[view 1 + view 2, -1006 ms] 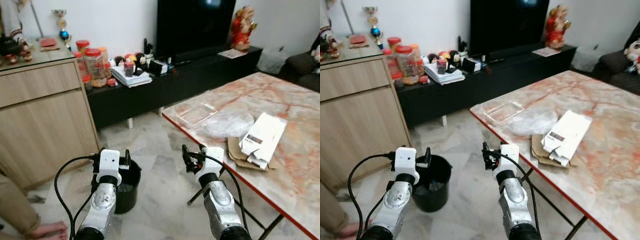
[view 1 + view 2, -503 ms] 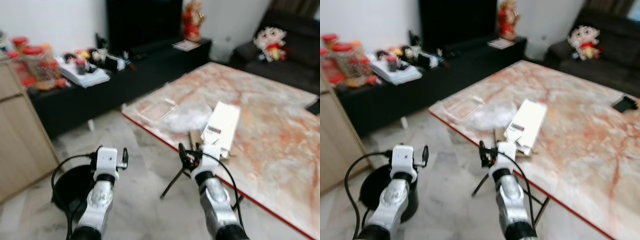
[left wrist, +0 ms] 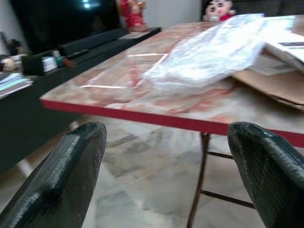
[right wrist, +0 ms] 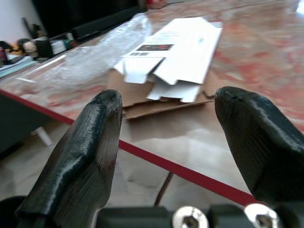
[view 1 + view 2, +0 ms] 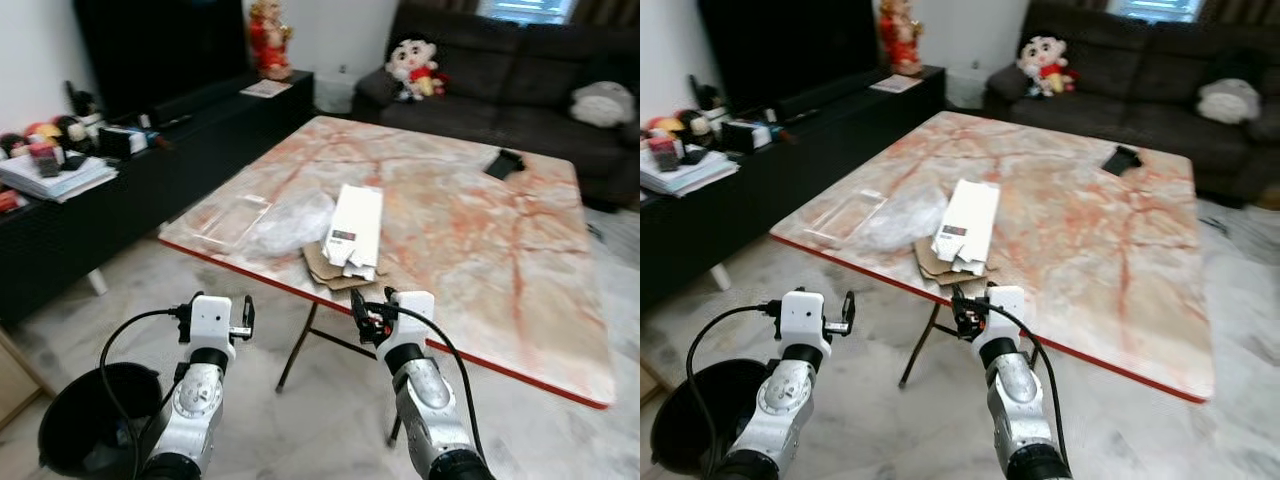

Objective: Picking trash to rubbish bin

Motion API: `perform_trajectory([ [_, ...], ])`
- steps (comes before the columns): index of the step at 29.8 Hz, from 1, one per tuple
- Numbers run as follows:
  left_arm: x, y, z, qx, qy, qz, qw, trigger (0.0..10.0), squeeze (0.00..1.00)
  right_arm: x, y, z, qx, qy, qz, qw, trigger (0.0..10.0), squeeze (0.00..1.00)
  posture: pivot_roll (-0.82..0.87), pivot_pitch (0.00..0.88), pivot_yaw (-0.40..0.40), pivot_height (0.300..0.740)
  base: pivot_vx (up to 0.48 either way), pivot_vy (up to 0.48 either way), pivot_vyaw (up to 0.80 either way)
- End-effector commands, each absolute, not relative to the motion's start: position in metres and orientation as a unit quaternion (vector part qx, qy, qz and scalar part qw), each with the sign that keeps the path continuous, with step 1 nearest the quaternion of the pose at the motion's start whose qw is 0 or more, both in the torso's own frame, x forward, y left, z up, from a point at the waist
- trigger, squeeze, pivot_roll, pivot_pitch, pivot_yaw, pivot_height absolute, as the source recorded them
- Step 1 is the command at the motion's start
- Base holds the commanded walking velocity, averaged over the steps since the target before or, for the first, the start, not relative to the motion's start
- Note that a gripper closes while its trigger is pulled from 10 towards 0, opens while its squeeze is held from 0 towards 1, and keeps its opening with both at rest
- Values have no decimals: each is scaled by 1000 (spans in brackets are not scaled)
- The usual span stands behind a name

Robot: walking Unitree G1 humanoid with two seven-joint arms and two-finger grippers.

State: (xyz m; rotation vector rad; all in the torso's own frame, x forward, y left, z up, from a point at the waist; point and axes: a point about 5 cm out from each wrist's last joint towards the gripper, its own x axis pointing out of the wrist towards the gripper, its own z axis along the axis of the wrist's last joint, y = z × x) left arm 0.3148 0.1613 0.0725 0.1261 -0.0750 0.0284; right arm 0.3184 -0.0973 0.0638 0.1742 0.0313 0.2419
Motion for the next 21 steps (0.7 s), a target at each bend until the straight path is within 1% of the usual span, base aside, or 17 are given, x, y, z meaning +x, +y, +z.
perform_trajectory([
  [1,318,159,79,62,-50,8,997,10000,0,321,-95,68,86,10,122,989,10000,0,166,0,-28,740,0,0,-800],
  [21,317,153,75,59,-39,-8,997,10000,0,322,-96,68,83,13,122,989,10000,0,167,0,-35,740,0,0,-800],
])
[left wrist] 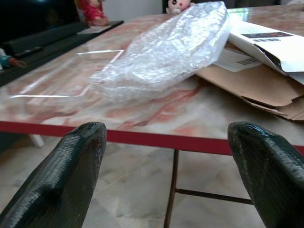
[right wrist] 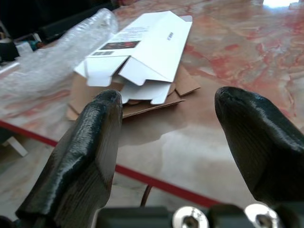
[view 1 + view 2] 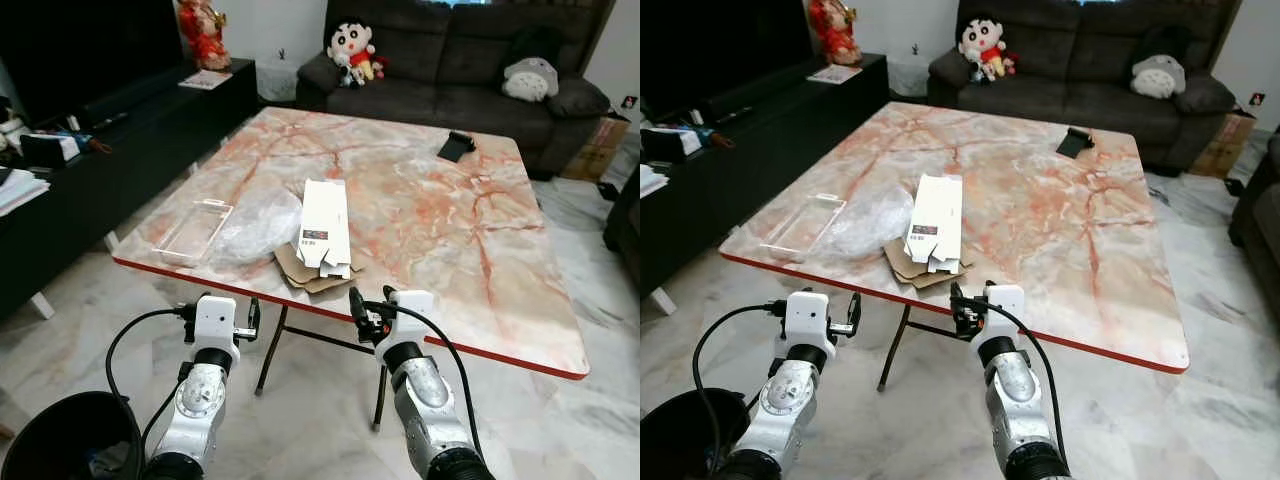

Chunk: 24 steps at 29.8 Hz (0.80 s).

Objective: Picking trash to rubbish bin

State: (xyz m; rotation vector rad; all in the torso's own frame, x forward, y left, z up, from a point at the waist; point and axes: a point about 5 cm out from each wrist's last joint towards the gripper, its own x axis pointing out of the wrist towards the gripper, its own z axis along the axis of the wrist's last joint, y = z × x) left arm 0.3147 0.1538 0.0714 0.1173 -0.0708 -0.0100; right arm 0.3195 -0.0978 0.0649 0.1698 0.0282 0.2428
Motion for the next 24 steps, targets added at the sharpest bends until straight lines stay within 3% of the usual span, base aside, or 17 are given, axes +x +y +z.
perform_trajectory([
  [1,317,153,75,59,-39,-8,997,10000,0,322,-96,68,83,13,122,989,10000,0,167,0,-35,740,0,0,-800],
  [11,318,153,77,73,-40,-7,996,10000,0,322,-102,66,82,15,112,990,10000,0,165,0,-31,740,0,0,-800],
  [18,319,153,77,82,-39,-6,996,10000,0,323,-104,67,82,14,107,991,10000,0,165,0,-31,740,0,-433,-800],
  [21,319,153,77,79,-39,-4,996,10000,0,323,-104,67,82,14,107,991,10000,0,165,0,-31,740,0,0,-800],
  [24,318,154,78,78,-40,-1,996,10000,0,323,-104,68,86,10,105,991,10000,0,169,1,-32,740,0,0,0],
])
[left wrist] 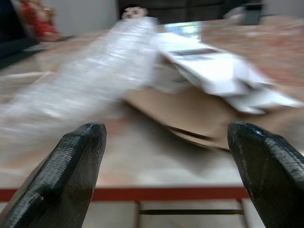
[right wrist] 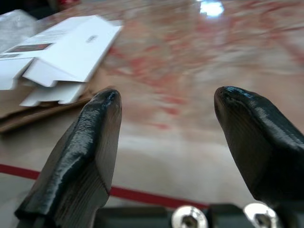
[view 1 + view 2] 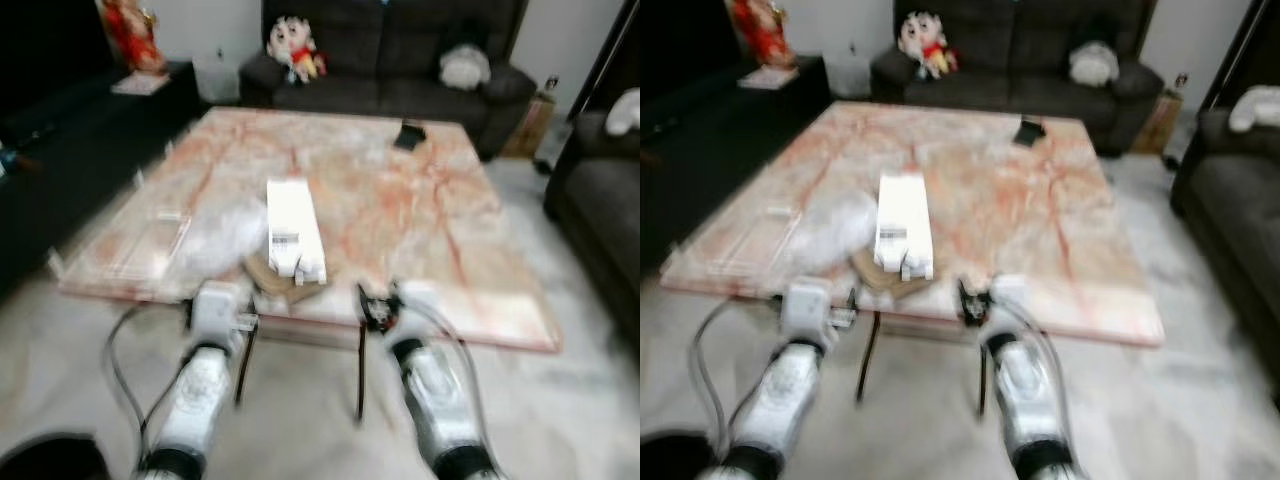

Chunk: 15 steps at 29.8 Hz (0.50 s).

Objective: Picking trash to rubbish bin

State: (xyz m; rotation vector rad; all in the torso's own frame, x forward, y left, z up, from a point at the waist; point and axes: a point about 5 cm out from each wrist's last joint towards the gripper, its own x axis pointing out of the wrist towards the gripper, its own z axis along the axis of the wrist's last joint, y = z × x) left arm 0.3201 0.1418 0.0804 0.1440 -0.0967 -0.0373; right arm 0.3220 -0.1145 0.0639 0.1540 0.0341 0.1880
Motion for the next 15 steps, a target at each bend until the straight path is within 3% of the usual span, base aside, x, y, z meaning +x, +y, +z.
perform_trajectory([
  [1,318,155,78,78,-41,-1,996,10000,0,323,-104,68,85,10,105,991,10000,0,169,1,-32,740,0,0,0],
  [15,318,156,79,74,-44,1,996,10000,0,323,-104,67,85,13,107,991,10000,0,169,2,-33,740,0,0,0],
])
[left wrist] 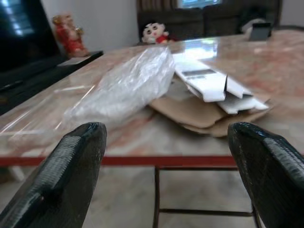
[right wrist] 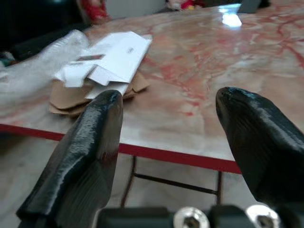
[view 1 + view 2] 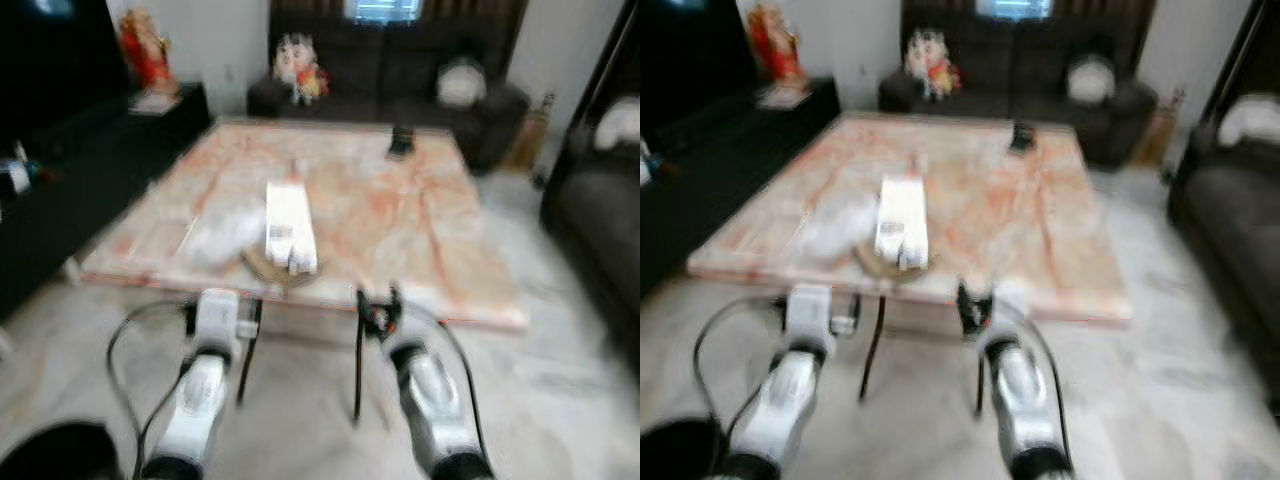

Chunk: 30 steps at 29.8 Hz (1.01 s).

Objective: Picking trash to rubbish bin

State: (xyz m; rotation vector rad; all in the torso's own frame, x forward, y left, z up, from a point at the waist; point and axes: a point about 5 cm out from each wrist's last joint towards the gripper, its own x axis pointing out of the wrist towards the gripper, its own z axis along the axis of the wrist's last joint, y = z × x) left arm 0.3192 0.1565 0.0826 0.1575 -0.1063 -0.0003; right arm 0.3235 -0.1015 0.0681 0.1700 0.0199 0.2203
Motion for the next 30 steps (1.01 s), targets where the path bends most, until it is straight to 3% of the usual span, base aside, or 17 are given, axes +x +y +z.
perform_trajectory([
  [1,318,156,79,74,-44,1,996,10000,0,323,-104,67,85,13,107,991,10000,0,169,2,-33,740,0,0,0],
  [30,321,145,89,64,-62,-14,996,10000,0,326,-106,73,93,-2,102,990,10000,0,168,0,-35,740,0,0,-46],
])
